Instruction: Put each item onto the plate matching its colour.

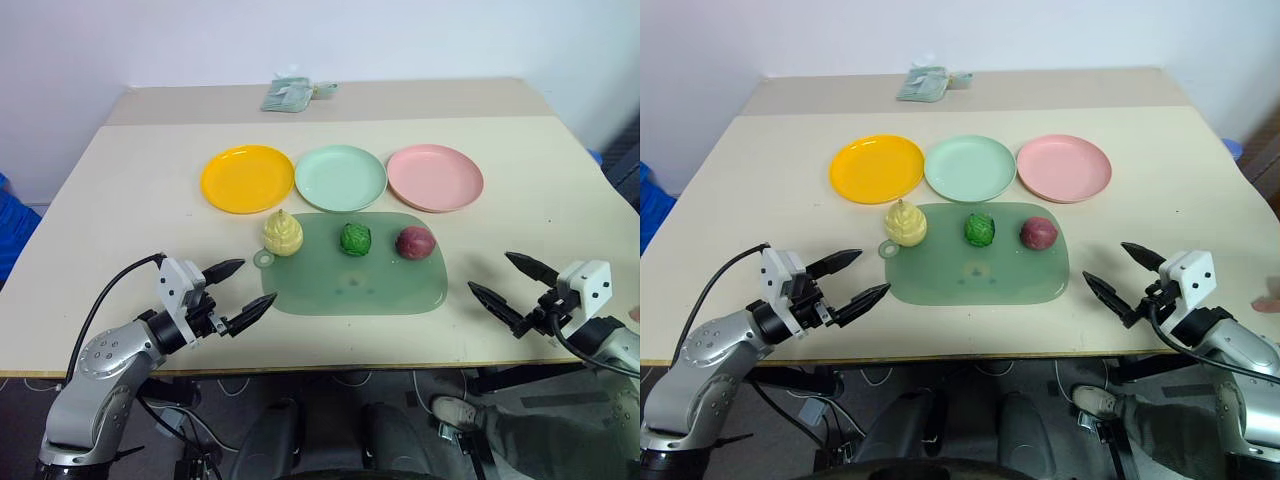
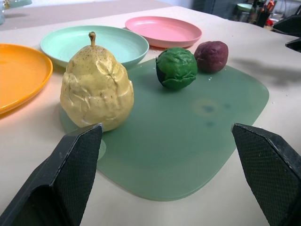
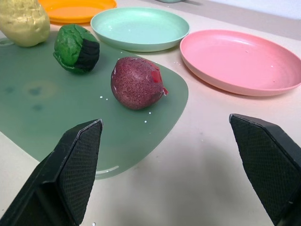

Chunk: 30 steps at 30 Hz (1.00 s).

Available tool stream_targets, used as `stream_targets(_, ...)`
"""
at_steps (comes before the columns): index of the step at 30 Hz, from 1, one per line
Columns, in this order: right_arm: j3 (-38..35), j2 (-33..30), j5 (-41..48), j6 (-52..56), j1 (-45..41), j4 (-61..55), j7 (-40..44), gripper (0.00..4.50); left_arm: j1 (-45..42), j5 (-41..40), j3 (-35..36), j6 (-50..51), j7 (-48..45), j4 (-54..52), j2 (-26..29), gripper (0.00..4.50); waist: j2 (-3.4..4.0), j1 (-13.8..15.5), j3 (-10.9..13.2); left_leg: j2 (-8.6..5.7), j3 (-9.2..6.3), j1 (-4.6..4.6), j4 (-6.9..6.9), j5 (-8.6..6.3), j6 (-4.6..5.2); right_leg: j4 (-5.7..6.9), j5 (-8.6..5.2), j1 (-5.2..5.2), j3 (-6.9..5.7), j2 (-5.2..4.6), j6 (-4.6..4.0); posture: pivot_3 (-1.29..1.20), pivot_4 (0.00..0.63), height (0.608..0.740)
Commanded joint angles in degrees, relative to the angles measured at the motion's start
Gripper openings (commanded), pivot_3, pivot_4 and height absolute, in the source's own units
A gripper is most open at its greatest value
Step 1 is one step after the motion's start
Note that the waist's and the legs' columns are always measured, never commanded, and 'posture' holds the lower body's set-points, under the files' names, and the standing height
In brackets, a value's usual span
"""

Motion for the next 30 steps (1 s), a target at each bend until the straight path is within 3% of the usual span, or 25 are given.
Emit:
stream_targets(1, -1.3, -0.9, 0.3, -0.9, -0.8, -0.7, 0.4, 4.42, -0.2, -0.4, 0.3, 0.3, 0.1, -2.3, 0.9, 4.5, 0.0, 0.0, 0.0, 0.0, 0.0, 0.0, 0.0, 0.0, 0.0, 0.0, 0.0, 0.0, 0.0, 0.0, 0.0, 0.0, 0.15, 0.74)
stream_targets(18, 1.4, 0.6, 1.6, -0.3, -1.3, -3.9, 1.0, 4.42, -2.1, -0.6, 0.0, 1.9, 4.5, -3.6, -0.8, 4.5, 0.0, 0.0, 0.0, 0.0, 0.0, 0.0, 0.0, 0.0, 0.0, 0.0, 0.0, 0.0, 0.0, 0.0, 0.0, 0.0, 0.15, 0.74)
stream_targets(30, 10.0, 0.0, 7.6, 4.4, -13.6, -9.7, 5.0, 4.42, -10.1, -4.5, -1.3, 19.6, 19.4, -8.0, -3.6, 4.5, -0.12, 0.1, 0.1, -0.01, -0.02, 0.0, 0.03, 0.01, 0.0, 0.04, 0.03, 0.0, -0.04, 0.06, 0.05, 0.0, 0.15, 0.74)
